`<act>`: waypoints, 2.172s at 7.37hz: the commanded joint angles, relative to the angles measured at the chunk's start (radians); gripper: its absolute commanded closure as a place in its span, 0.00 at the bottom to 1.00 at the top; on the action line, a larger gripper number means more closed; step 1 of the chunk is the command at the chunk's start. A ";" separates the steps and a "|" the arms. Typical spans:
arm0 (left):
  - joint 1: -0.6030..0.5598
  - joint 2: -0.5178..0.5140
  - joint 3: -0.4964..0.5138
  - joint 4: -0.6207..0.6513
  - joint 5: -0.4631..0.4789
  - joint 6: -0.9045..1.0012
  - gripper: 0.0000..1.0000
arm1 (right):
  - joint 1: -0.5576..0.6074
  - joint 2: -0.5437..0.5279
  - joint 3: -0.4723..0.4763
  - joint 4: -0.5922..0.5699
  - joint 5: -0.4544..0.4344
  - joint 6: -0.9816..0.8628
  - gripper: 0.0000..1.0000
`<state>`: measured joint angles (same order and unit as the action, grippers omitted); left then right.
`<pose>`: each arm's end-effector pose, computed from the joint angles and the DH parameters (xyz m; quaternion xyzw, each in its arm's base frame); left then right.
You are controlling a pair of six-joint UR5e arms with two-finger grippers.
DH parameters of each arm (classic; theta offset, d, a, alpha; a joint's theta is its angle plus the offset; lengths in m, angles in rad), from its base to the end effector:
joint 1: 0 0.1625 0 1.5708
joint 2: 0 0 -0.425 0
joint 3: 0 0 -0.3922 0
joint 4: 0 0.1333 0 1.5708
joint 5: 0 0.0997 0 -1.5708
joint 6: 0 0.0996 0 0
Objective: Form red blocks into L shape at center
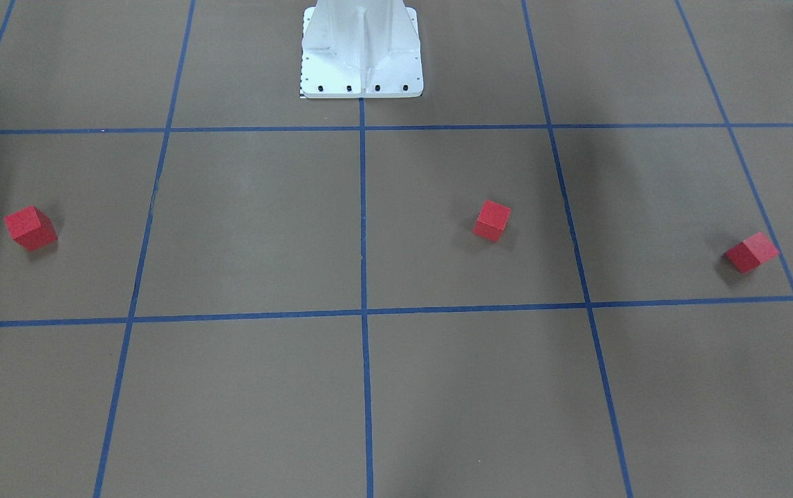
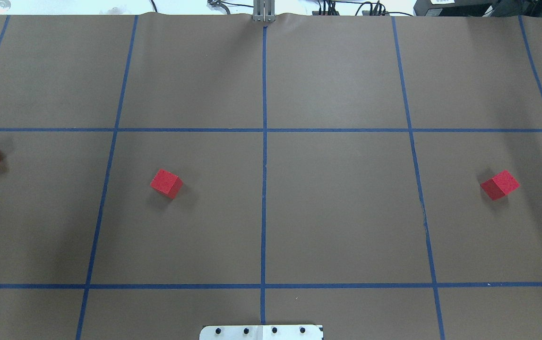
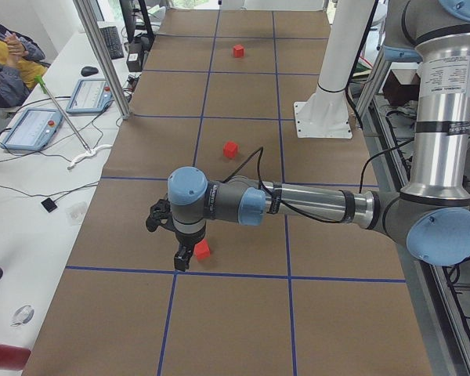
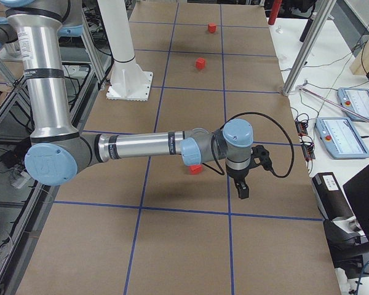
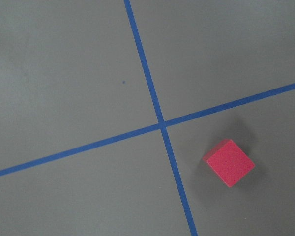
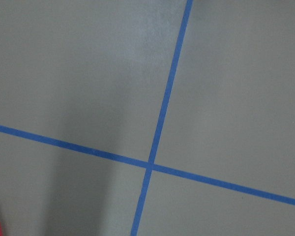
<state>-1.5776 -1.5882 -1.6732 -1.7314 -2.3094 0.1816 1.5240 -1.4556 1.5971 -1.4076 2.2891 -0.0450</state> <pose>-0.0697 -0.5125 0.5837 0.1634 0.3436 0.1309 0.9155 0.0417 -0.5573 0.5710 0.1418 -0.3475 -0.0957 0.9219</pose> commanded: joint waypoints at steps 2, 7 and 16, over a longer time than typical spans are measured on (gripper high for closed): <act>0.002 -0.041 0.004 -0.056 -0.005 -0.001 0.00 | -0.152 0.004 0.141 0.031 0.000 0.043 0.00; 0.002 -0.039 0.012 -0.120 -0.007 0.002 0.00 | -0.450 -0.188 0.139 0.404 -0.109 0.413 0.00; 0.002 -0.039 0.006 -0.125 -0.007 0.002 0.00 | -0.573 -0.259 0.086 0.522 -0.148 0.516 0.03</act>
<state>-1.5754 -1.6276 -1.6673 -1.8561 -2.3163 0.1841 0.9546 -1.7181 1.6881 -0.8843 2.1431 0.4809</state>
